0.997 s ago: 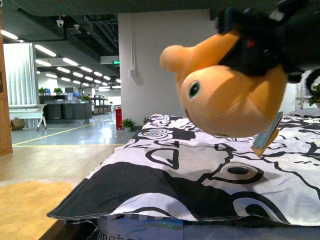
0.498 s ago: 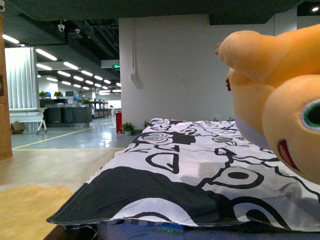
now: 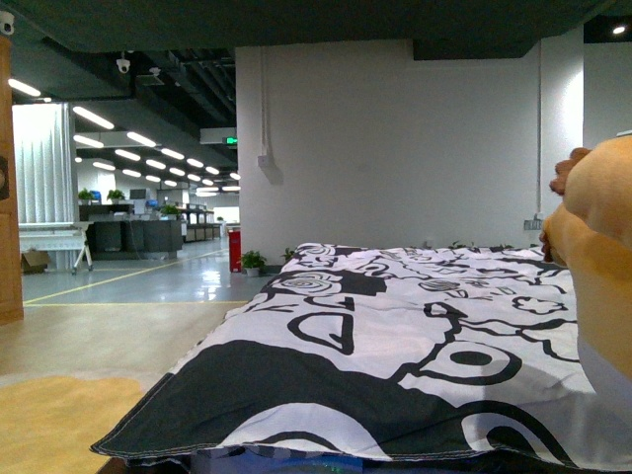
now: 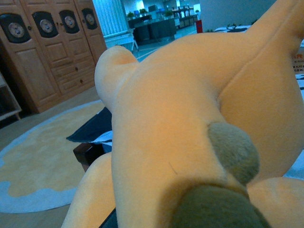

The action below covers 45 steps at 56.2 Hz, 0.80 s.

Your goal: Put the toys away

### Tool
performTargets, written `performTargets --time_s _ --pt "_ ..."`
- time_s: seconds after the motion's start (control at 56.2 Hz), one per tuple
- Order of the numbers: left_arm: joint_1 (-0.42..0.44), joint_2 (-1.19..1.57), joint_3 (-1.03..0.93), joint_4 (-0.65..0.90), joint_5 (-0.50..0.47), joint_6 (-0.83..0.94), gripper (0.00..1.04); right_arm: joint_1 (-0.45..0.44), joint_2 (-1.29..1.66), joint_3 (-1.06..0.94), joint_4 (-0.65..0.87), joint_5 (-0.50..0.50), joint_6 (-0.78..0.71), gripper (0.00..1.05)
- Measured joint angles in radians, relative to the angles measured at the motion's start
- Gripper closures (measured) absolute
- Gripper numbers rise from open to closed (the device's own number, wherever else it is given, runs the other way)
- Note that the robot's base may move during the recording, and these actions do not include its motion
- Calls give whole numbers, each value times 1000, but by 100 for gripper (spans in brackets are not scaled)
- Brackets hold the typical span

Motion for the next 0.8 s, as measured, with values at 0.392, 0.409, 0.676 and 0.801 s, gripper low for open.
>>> performTargets --time_s 0.392,0.409,0.676,0.801 --pt "0 0 0 0 0 0 6 286 -190 -182 5 268 -99 87" --pt "0 0 0 0 0 0 6 285 -194 -187 6 268 -102 87" --pt "0 0 0 0 0 0 6 275 -249 -254 -3 277 -128 87" --pt "0 0 0 0 0 0 6 261 -270 -285 -5 270 -128 87"
